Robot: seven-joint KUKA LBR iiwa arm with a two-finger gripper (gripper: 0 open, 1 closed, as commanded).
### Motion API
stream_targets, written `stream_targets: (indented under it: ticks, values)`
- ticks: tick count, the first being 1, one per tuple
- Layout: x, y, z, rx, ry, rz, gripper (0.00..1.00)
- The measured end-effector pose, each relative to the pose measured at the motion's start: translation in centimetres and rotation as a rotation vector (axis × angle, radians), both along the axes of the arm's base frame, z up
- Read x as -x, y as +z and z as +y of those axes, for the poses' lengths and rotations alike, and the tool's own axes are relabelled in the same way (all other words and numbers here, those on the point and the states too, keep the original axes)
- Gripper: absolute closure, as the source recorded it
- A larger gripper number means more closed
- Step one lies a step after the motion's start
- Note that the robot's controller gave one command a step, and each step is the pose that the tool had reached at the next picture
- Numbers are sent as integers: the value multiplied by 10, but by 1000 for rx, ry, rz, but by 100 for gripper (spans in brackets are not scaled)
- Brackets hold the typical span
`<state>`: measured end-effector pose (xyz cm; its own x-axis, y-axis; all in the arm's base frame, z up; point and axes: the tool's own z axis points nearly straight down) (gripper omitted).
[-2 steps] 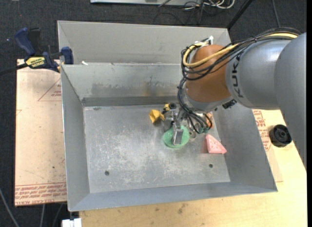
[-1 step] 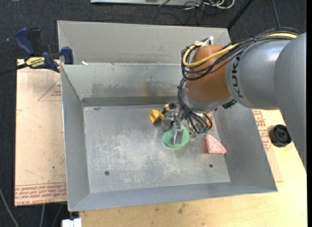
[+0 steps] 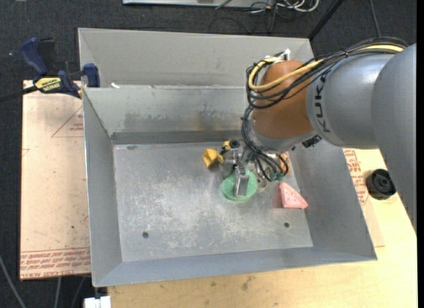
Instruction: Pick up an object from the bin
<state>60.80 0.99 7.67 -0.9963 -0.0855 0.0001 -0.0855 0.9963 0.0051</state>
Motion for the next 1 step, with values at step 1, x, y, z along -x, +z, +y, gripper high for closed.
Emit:
stream_targets:
  ticks: [1]
  values:
    - [0,0,0,0,0,0,100]
